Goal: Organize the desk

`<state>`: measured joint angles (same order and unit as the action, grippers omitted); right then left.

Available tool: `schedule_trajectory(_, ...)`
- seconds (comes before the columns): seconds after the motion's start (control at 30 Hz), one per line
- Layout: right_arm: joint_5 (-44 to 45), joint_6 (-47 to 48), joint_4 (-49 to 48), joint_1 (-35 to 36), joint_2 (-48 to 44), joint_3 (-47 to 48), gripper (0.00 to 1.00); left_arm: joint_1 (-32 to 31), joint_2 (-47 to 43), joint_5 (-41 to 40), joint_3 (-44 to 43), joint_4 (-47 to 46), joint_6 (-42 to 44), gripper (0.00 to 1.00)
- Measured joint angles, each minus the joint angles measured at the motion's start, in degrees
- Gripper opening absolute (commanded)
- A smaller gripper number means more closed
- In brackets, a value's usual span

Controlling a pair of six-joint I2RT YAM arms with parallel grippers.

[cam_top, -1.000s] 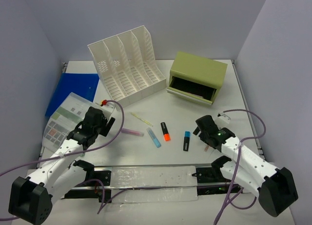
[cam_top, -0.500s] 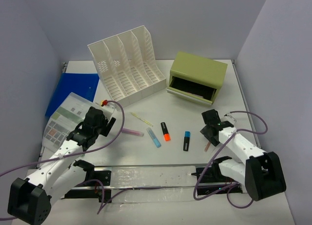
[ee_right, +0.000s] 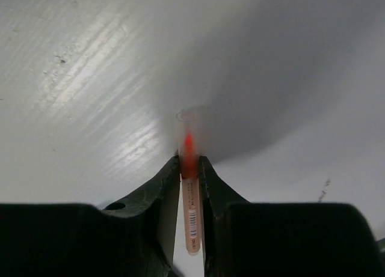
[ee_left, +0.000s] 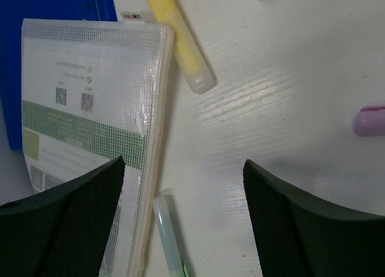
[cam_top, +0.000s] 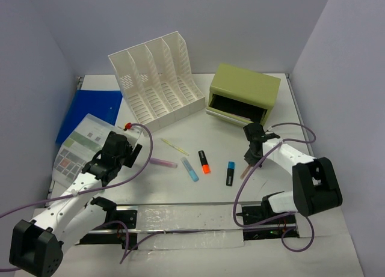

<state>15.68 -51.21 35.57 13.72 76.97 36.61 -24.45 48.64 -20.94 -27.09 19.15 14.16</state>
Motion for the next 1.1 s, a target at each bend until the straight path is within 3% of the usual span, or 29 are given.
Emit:
schedule_trajectory(0.03, -0.5, 0.4, -0.1, 0.0, 0.5, 0.4, 0.06, 0.0, 0.0, -0.1, 0.0, 0.0, 0.0, 0.86)
schedule_trajectory(0.1, -1.0, 1.1, -0.3, 0.0, 0.5, 0.4, 0.02, 0.0, 0.0, -0.1, 0.0, 0.0, 0.0, 0.86)
schedule_trajectory(0.5, -2.8, 1.5, -0.8, 1.5, -4.8, -3.1, 0.00, 0.0, 0.1, -0.3, 0.0, 0.3, 0.0, 0.86)
schedule_trajectory(0.83, -4.7, -1.9, 2.5, 16.4, -18.6, -6.7, 0.00, 0.2, 0.3, -0.3, 0.0, 0.6, 0.0, 0.87)
schedule_trajectory(1.1, -4.6, -2.2, -0.2, 30.4, -20.5, -5.0, 0.00, 0.3, -1.1, -0.3, 0.0, 2.4, -0.2, 0.87)
